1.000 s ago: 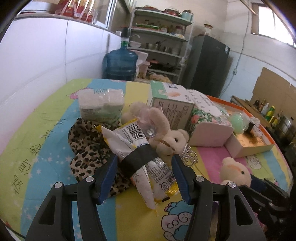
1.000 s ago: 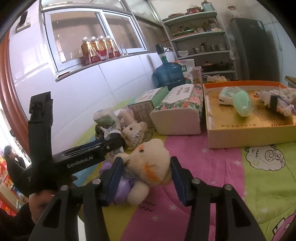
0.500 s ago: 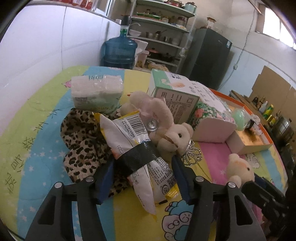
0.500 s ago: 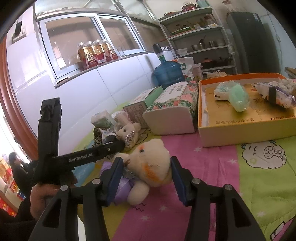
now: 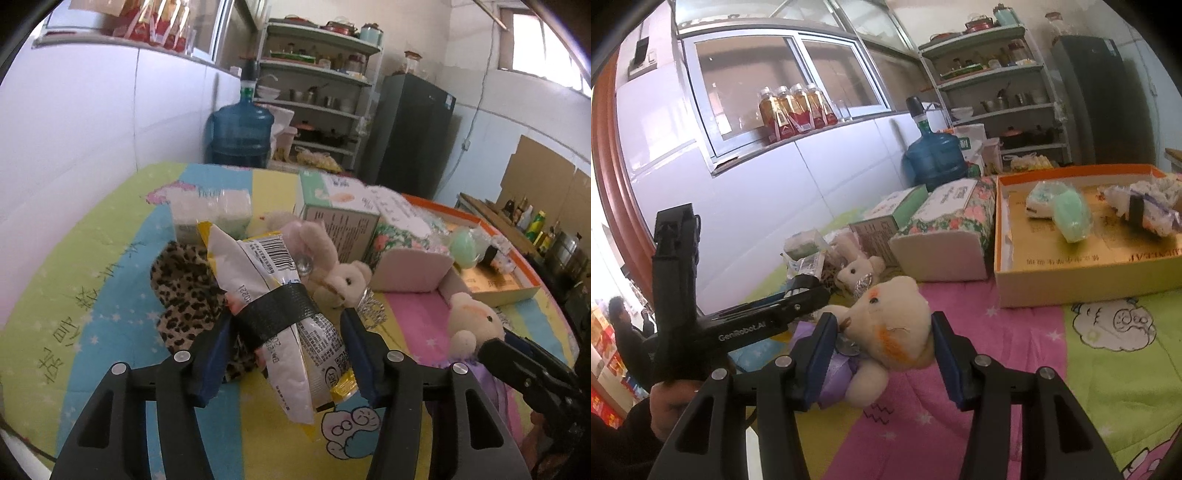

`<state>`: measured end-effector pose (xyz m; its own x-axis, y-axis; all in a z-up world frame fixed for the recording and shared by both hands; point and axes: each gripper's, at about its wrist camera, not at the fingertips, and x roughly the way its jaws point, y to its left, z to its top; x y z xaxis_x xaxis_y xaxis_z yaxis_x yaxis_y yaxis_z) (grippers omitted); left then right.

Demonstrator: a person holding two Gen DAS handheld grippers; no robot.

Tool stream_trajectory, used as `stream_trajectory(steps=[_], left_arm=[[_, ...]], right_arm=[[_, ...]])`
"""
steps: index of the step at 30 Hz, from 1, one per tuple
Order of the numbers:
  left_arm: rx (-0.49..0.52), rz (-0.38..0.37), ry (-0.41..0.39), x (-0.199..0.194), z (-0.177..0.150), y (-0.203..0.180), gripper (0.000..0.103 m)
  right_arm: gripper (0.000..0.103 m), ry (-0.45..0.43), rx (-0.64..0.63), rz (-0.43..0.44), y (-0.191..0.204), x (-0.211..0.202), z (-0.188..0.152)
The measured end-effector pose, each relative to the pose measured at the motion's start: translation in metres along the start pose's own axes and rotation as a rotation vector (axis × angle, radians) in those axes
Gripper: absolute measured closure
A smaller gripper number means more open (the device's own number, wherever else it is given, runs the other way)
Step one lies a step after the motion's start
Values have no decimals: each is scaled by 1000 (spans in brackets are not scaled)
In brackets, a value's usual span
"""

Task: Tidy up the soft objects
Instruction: 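Carry the snack packet with left gripper while right gripper carries the bear to the box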

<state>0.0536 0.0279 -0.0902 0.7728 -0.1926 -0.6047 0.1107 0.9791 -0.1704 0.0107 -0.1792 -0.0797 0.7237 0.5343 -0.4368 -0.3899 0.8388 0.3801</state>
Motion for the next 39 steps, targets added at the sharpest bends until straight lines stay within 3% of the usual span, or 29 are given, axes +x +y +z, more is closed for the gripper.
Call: stream_trajectory(steps=[7, 17, 26, 39], left_arm=[[45, -21, -72, -28, 14, -12, 45], [117, -66, -130, -43, 37, -47, 45], [166, -119, -157, -29, 63, -92, 45], [223, -204, -150, 6, 88, -170, 45]], right_arm=[[51, -60, -42, -27, 5, -13, 21], [51, -164, -79, -142, -10, -42, 50], [51, -247, -61, -250, -48, -78, 73], [51, -294, -16, -362, -113, -114, 86]])
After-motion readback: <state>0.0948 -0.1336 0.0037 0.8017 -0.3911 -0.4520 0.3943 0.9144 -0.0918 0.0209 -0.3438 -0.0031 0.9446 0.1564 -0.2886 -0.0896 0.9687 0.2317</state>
